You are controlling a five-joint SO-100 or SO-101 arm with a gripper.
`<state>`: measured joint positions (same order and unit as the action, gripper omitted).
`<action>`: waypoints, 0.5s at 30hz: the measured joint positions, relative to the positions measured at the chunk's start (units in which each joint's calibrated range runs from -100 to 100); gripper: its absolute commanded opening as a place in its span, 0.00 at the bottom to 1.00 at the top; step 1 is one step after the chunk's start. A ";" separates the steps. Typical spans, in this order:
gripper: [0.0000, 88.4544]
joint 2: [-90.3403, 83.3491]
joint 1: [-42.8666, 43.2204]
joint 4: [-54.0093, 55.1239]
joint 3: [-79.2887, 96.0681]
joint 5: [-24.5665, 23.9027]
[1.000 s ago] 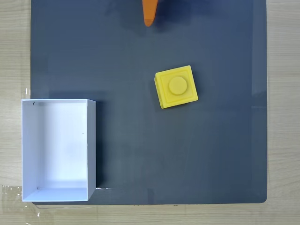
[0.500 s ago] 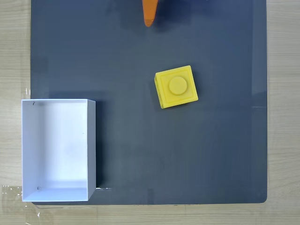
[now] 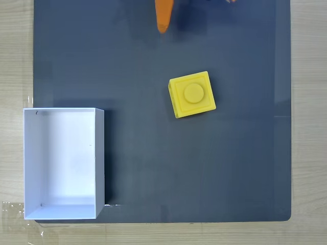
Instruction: Grasp a yellow block and put it in the box
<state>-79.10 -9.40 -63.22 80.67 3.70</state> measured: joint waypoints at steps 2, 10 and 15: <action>0.06 6.24 0.00 2.68 -4.25 0.00; 0.06 32.03 0.18 0.78 -29.63 0.00; 0.06 46.61 4.23 -8.48 -47.79 0.16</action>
<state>-32.49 -5.17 -71.70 32.88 3.86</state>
